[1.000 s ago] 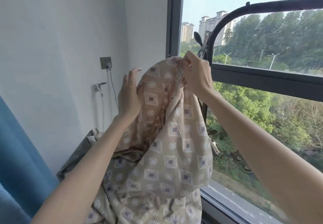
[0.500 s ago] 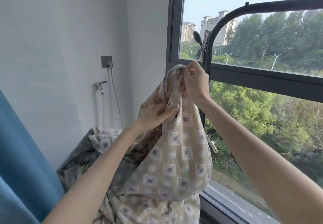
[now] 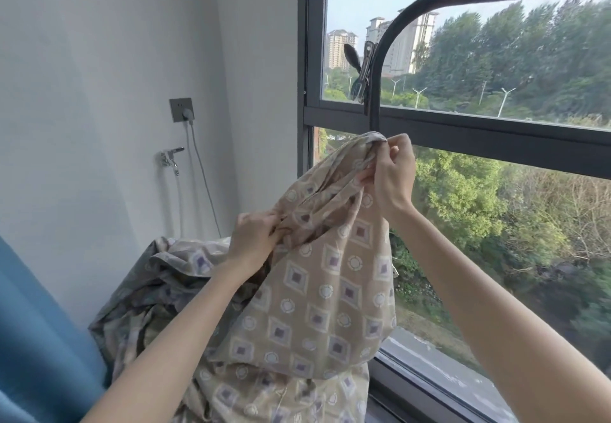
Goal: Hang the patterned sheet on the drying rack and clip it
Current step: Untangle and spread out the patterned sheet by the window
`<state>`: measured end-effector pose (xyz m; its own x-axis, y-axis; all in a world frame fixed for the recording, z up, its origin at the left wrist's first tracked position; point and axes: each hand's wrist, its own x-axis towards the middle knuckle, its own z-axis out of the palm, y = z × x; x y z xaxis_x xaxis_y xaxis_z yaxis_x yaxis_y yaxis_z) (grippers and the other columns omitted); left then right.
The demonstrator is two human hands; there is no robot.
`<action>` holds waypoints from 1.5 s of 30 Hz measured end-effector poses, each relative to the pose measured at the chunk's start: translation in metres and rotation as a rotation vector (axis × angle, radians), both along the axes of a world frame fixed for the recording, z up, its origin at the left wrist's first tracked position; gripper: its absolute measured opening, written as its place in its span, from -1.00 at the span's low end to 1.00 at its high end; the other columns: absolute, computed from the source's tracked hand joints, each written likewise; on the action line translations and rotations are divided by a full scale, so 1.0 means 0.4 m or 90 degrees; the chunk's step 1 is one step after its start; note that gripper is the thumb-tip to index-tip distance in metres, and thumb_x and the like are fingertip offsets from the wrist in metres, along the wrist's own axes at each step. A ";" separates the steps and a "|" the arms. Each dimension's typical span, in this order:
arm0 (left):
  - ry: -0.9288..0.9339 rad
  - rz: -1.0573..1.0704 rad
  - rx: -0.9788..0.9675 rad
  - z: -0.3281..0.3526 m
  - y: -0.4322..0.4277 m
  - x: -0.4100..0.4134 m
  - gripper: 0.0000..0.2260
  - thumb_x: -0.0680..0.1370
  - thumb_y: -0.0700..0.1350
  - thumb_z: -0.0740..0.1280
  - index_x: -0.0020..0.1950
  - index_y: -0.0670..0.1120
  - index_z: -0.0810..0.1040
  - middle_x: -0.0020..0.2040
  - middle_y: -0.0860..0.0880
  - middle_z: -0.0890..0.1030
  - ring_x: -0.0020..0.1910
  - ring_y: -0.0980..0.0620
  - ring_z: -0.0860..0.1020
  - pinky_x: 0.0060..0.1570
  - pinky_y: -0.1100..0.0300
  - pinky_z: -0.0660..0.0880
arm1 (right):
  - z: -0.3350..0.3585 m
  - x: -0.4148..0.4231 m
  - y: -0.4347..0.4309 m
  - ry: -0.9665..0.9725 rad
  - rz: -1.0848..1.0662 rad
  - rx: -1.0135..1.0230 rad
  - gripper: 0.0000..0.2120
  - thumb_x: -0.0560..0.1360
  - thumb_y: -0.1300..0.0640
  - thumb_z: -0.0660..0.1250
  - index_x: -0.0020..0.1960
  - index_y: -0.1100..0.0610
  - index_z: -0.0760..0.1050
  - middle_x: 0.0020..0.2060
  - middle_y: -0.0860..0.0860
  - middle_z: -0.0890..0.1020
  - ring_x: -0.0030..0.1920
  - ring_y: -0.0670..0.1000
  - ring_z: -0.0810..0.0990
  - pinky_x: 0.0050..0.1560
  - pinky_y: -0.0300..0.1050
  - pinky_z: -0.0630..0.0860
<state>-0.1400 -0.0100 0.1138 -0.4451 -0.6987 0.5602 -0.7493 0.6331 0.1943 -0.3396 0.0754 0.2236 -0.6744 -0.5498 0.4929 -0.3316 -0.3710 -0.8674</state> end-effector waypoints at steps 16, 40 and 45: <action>0.083 -0.055 -0.197 0.211 0.013 -0.006 -0.90 0.56 -0.09 0.29 -0.11 -0.09 0.49 -0.11 0.03 0.55 -0.23 0.16 0.40 -0.27 0.30 0.24 | -0.101 0.047 -0.006 0.777 -0.082 0.124 -0.64 0.52 -0.22 0.11 0.04 0.01 0.51 -0.02 -0.11 0.55 -0.02 0.05 0.37 -0.02 -0.01 0.26; -0.058 -0.022 0.128 0.021 -0.047 0.125 -0.77 0.54 0.16 0.24 -0.20 0.04 0.38 -0.17 0.05 0.44 -0.17 -0.01 0.47 -0.29 0.14 0.29 | -0.153 0.012 -0.008 0.419 -0.217 0.065 -0.77 0.64 0.09 0.06 0.02 0.13 0.47 -0.05 -0.01 0.61 -0.25 0.04 0.51 -0.28 -0.12 0.32; 0.072 0.063 -0.065 0.122 -0.051 0.126 -0.87 0.55 -0.03 0.27 -0.09 -0.09 0.49 -0.12 -0.08 0.53 -0.14 -0.17 0.53 -0.28 0.13 0.28 | -0.178 -0.017 -0.013 0.461 -0.252 0.264 -0.92 0.60 0.24 0.09 -0.03 0.19 0.35 -0.10 0.11 0.54 -0.29 0.13 0.44 -0.35 -0.10 0.26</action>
